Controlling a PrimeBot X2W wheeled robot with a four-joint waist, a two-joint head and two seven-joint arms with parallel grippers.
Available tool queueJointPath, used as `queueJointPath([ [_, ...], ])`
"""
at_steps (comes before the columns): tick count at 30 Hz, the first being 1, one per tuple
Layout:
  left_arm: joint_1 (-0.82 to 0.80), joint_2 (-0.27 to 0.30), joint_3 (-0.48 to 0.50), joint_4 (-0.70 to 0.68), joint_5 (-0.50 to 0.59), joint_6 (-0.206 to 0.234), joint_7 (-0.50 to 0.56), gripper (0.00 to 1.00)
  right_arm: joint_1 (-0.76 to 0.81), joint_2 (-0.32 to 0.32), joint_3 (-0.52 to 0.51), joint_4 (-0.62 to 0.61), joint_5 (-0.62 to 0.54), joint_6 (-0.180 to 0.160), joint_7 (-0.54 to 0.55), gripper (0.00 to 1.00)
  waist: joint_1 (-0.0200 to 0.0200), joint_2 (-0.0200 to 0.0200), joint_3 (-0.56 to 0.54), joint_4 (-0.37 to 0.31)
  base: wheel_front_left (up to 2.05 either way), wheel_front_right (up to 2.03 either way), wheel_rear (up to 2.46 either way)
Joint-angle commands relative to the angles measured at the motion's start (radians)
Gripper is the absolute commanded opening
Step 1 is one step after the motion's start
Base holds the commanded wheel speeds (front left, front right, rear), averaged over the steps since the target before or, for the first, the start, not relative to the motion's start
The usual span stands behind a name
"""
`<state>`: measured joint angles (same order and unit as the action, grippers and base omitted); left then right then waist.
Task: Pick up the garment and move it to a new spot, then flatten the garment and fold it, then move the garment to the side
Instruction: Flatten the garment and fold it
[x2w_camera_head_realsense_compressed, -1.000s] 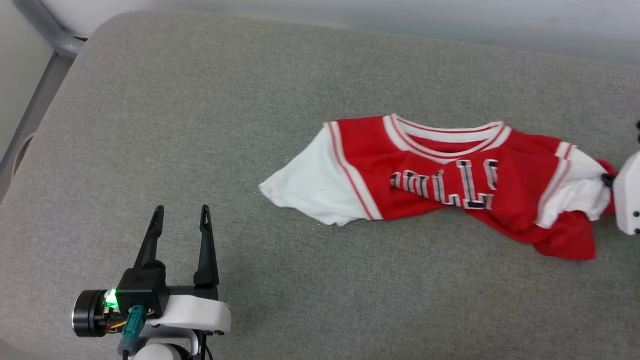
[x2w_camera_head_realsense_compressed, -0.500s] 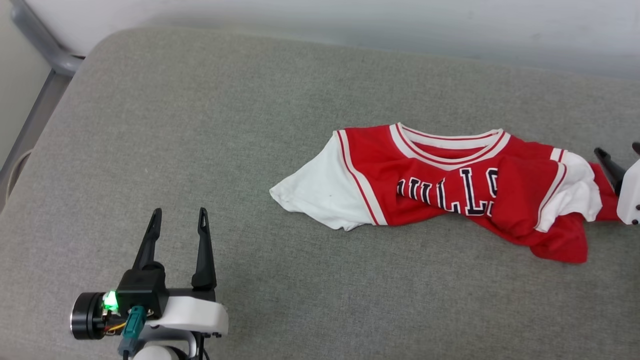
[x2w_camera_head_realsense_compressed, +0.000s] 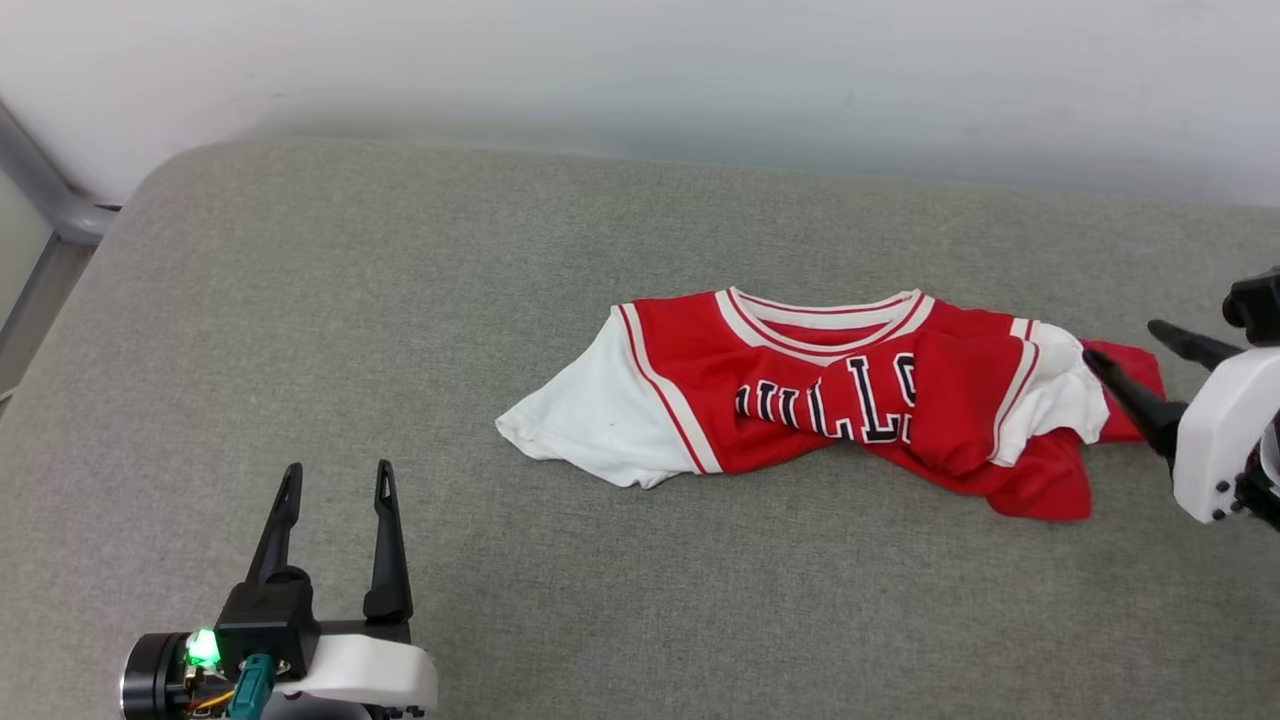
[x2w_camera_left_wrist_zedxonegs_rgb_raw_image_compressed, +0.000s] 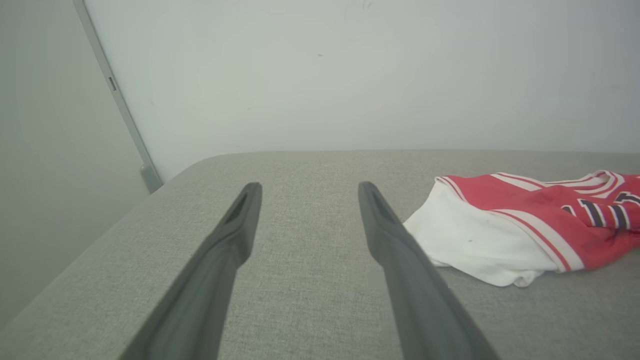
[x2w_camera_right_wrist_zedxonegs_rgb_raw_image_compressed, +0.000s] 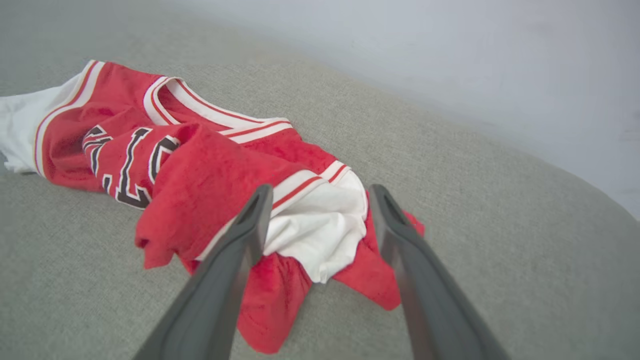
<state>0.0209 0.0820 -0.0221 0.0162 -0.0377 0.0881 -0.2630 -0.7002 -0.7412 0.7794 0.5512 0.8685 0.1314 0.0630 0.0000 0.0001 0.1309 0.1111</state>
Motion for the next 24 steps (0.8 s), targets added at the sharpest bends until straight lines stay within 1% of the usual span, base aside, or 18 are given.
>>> queueJointPath([
  [1, 0.013, 0.001, 0.005, -0.005, 0.007, -0.001, -0.003, 1.0, 0.032, -0.03, -0.013, -0.067, -0.001, -0.001, 0.059, 1.0, 0.0, -0.0001, -0.005, -0.008, 0.0, 0.0, 0.0],
  [3, 0.013, 0.0, 0.007, -0.008, 0.007, -0.003, -0.003, 1.0, 0.066, -0.064, -0.031, -0.15, 0.006, -0.001, 0.156, 1.0, 0.0, -0.0001, -0.005, -0.012, 0.0, 0.0, 0.0],
  [6, 0.008, -0.001, 0.006, -0.011, 0.008, -0.006, -0.003, 1.0, 0.106, -0.115, -0.055, -0.253, -0.019, -0.001, 0.303, 1.0, 0.0, -0.0001, 0.001, -0.012, 0.0, 0.0, 0.0],
  [9, -0.003, -0.003, 0.001, -0.013, 0.009, -0.007, -0.003, 1.0, 0.152, -0.139, -0.086, -0.328, -0.031, -0.001, 0.426, 1.0, 0.0, -0.0001, 0.012, -0.006, 0.0, 0.0, 0.0],
  [12, -0.011, -0.007, -0.005, -0.013, 0.007, -0.01, -0.003, 1.0, 0.183, -0.15, -0.12, -0.38, -0.059, -0.001, 0.515, 1.0, 0.0, -0.0001, 0.027, 0.004, 0.0, 0.0, 0.0],
  [16, -0.03, -0.012, -0.01, -0.013, 0.005, -0.013, -0.003, 1.0, 0.21, -0.133, -0.159, -0.411, -0.09, -0.001, 0.595, 1.0, 0.0, -0.0001, 0.054, 0.023, 0.0, 0.0, 0.0],
  [18, -0.035, -0.012, -0.011, -0.014, 0.005, -0.013, -0.003, 1.0, 0.214, -0.125, -0.167, -0.412, -0.094, -0.001, 0.609, 1.0, 0.0, -0.0001, 0.063, 0.029, 0.0, 0.0, 0.0],
  [24, -0.069, -0.016, -0.021, -0.013, 0.006, -0.015, -0.003, 1.0, 0.199, -0.095, -0.188, -0.363, -0.156, -0.001, 0.656, 1.0, 0.0, -0.0001, 0.126, 0.06, 0.0, 0.0, 0.0],
])
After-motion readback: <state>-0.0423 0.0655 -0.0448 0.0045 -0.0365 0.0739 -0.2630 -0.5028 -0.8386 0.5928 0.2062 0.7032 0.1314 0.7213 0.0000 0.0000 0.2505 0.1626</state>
